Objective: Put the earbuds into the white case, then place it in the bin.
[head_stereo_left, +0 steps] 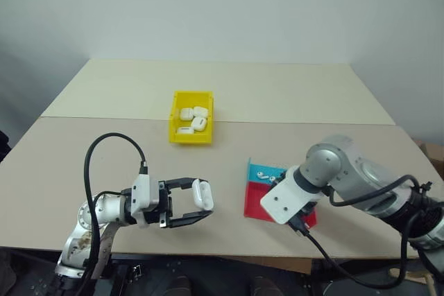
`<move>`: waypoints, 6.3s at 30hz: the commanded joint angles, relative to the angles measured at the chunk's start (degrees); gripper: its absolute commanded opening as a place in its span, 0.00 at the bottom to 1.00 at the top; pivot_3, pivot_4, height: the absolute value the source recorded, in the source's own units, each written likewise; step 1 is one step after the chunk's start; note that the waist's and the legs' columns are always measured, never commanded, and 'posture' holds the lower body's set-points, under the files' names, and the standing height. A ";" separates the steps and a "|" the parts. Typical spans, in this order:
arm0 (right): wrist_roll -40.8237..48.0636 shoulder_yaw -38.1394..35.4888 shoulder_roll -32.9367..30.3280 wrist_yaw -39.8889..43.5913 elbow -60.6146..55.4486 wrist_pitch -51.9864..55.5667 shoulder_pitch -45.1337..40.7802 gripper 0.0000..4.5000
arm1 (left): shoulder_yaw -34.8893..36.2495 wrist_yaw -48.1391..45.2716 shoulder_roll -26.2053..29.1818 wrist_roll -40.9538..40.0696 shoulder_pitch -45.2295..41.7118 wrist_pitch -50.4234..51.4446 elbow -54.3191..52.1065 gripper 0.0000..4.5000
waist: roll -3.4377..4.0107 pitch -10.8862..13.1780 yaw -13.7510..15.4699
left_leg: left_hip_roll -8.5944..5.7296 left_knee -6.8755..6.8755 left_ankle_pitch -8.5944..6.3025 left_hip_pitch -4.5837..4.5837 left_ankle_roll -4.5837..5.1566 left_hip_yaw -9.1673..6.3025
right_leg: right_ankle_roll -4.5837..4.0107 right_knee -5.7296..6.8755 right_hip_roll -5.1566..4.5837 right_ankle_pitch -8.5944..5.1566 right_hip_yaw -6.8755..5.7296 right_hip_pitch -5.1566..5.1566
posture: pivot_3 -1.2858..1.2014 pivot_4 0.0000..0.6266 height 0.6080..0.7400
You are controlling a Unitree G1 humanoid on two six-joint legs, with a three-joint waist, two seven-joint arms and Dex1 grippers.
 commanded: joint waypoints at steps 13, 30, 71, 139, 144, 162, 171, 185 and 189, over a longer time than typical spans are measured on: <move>-5.55 -0.07 2.17 2.15 -0.03 -1.58 1.86 0.65 | -0.09 1.59 0.77 0.82 -0.45 -1.87 -0.46 0.62 | 0.00 0.00 0.02 | 0.00 -0.01 0.00 0.00 0.00 0.00 | 0.00 -0.02 0.00 0.00 -0.01 0.00 | 0.52 0.24 1.00; -7.07 -0.83 3.08 1.90 1.24 -3.48 2.59 0.46 | -0.33 2.20 1.31 1.18 -0.64 -1.68 -0.48 0.62 | 0.00 0.00 -0.01 | 0.00 -0.05 0.00 -0.01 0.00 0.00 | 0.00 -0.08 0.00 0.00 -0.02 0.00 | 0.52 0.24 1.00; -9.39 -1.68 3.70 1.01 4.23 -9.71 3.70 0.23 | -0.23 2.71 2.40 1.82 -1.41 -1.32 0.15 0.62 | 0.00 0.00 0.01 | 0.00 -0.12 -0.01 -0.02 0.00 0.00 | -0.01 -0.16 0.00 0.00 -0.02 0.00 | 0.52 0.24 1.00; 60.79 -49.29 19.02 -28.83 -9.21 9.36 11.66 0.23 | -4.16 5.93 -8.96 -17.39 -24.06 16.91 -8.85 0.62 | -0.05 0.06 -0.10 | -0.02 -0.16 -0.04 -0.29 0.04 -0.21 | 0.06 -0.55 0.02 0.04 -0.14 0.08 | 0.52 0.24 1.00; 58.84 -47.92 18.78 -28.06 -8.92 7.94 12.94 0.23 | -4.11 5.70 -9.02 -17.14 -24.01 16.61 -8.80 0.62 | -0.05 0.06 -0.08 | -0.02 -0.16 -0.04 -0.30 0.04 -0.22 | 0.06 -0.56 0.02 0.04 -0.14 0.08 | 0.52 0.24 1.00; 53.79 -44.84 17.53 -25.61 -7.02 2.25 14.43 0.50 | -4.23 5.09 -9.75 -15.84 -23.63 15.90 -7.62 0.62 | -0.05 0.06 -0.02 | -0.02 -0.16 -0.04 -0.33 0.04 -0.23 | 0.07 -0.59 0.02 0.04 -0.16 0.08 | 0.52 0.24 1.00; 54.55 -47.87 14.26 -24.46 -4.52 2.19 12.54 0.50 | -4.04 2.89 -6.29 -10.88 -20.07 13.65 -6.02 0.62 | -0.05 0.06 -0.16 | -0.02 -0.16 -0.04 -0.34 0.04 -0.23 | 0.07 -0.60 0.02 0.04 -0.17 0.08 | 0.52 0.24 1.00; 24.65 -19.42 -1.87 -11.16 15.82 10.57 -8.22 0.50 | 0.60 -2.34 6.35 -4.98 0.07 5.82 -8.21 0.62 | 0.02 0.10 -0.50 | 0.02 -0.25 -0.04 -0.62 0.05 -0.05 | -0.01 -0.62 -0.04 0.06 -0.07 -0.46 | 0.52 0.24 1.00; 17.48 -12.21 1.44 -8.51 19.09 11.92 -12.35 0.50 | -0.15 -1.13 6.17 -2.81 1.52 4.03 -8.69 0.62 | 0.02 0.10 -0.16 | 0.02 -0.23 -0.04 -0.91 0.05 -0.05 | -0.02 -0.58 -0.03 0.07 -0.08 -0.74 | 0.52 0.24 1.00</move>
